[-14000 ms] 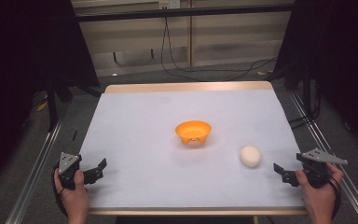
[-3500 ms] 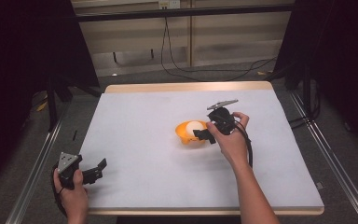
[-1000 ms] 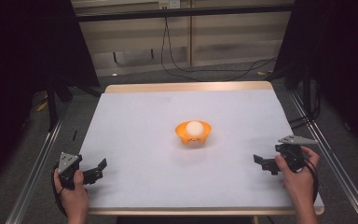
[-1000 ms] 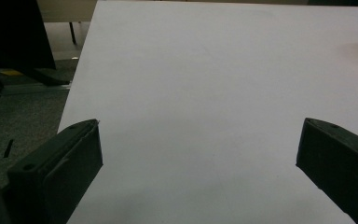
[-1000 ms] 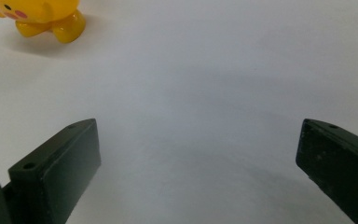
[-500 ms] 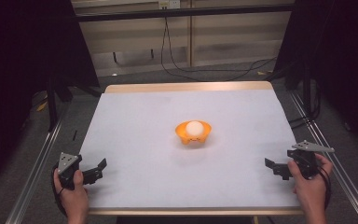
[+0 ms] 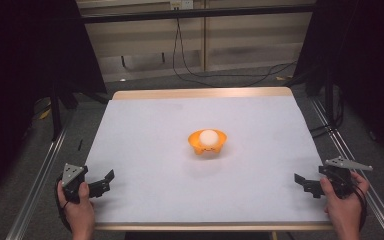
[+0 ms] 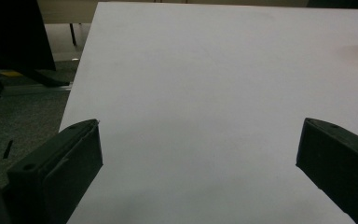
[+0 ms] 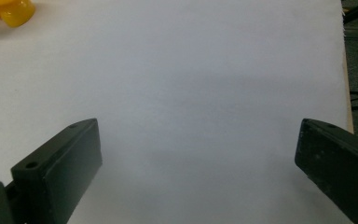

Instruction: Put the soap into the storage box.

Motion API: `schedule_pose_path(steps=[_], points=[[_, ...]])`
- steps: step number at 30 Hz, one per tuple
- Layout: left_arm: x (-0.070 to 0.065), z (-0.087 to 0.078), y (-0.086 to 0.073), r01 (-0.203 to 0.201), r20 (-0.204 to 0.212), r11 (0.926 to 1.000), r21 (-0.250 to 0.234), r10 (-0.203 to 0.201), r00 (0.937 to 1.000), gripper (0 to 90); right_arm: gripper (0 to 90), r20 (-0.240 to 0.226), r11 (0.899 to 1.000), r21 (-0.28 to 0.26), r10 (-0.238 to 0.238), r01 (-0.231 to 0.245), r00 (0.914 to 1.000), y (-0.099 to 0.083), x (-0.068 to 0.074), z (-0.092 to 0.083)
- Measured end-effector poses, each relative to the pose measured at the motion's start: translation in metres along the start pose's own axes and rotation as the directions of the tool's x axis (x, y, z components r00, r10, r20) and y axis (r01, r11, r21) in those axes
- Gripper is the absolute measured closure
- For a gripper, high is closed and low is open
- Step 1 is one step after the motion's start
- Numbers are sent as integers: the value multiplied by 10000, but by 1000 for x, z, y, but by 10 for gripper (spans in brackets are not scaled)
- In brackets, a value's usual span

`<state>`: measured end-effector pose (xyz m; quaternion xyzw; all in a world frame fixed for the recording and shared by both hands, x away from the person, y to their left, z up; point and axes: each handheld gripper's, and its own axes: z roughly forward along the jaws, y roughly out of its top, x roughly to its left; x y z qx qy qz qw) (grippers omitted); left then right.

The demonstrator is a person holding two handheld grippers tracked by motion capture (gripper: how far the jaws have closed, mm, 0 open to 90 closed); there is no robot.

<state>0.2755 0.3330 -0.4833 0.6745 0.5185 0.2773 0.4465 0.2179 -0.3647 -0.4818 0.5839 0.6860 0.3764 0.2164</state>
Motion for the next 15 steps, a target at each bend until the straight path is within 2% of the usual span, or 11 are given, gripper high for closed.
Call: schedule_pose_path(steps=[9, 15], points=[[0, 0, 0, 10, 52, 10000, -7, -10, 10000, 0, 6, 184, 9998, -100, 197, -195, 9996, -8, -12, -12], [0, 0, 0, 1, 48, 10000, -6, -1, 10000, 0, 5, 119, 9994, -317, 128, -124, 9998, -14, -10, -12]])
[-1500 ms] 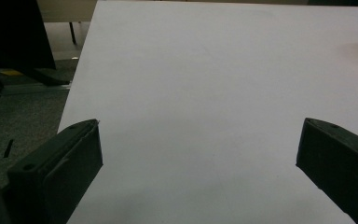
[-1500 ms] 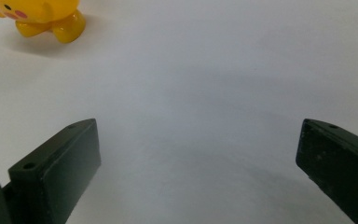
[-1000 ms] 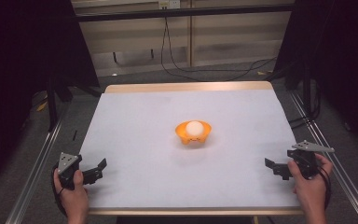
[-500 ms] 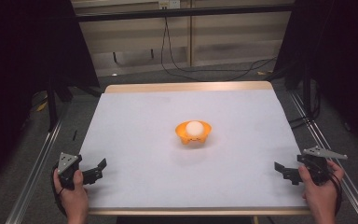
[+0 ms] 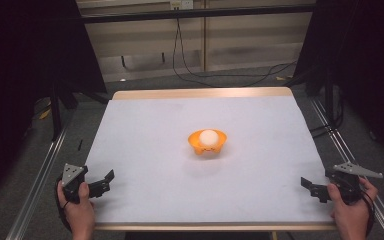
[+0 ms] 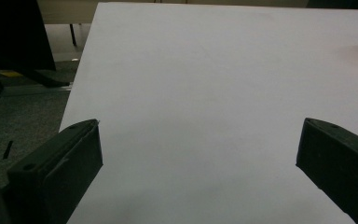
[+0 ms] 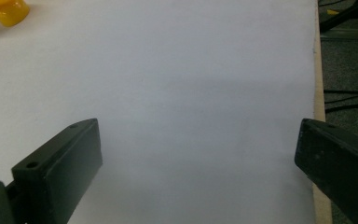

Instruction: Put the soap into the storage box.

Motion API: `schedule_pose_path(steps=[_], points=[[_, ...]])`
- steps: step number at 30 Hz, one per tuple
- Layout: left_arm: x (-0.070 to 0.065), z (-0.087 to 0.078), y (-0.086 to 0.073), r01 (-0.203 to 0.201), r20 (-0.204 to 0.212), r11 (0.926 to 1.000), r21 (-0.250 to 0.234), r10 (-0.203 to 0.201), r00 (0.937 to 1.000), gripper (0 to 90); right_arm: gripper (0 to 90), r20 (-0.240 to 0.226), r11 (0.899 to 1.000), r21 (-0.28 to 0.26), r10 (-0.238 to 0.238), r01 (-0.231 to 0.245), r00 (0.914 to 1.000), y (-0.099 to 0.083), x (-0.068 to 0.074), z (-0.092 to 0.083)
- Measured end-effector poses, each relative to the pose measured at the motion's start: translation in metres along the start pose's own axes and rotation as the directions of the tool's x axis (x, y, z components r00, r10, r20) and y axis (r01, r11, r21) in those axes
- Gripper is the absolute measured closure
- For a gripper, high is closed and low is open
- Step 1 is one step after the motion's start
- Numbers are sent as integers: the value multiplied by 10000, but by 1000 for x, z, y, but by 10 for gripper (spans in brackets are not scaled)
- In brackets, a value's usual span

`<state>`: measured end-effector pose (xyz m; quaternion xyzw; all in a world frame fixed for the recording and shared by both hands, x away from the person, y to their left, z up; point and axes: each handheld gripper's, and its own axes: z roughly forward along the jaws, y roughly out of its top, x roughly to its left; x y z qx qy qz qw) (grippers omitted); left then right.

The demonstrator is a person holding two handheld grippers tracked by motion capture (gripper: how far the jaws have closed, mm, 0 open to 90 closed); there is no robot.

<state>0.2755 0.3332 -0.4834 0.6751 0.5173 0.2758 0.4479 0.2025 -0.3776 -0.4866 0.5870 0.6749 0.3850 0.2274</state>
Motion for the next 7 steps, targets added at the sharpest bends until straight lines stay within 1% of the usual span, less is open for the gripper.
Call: schedule_pose_path(steps=[4, 6, 7], points=[[-1, 0, 0, 1, -31, 10000, 3, -1, 10000, 0, 9, 151, 9997, -203, -121, 124, 9998, -3, 3, -1], [0, 0, 0, -39, -48, 10000, 15, 39, 10000, 0, 9, 207, 9996, -285, -55, 61, 9998, -3, 2, -2], [-1, 0, 0, -40, -51, 10000, 11, 40, 10000, 0, 9, 165, 9996, -292, -1, 6, 9999, -3, 2, -2]])
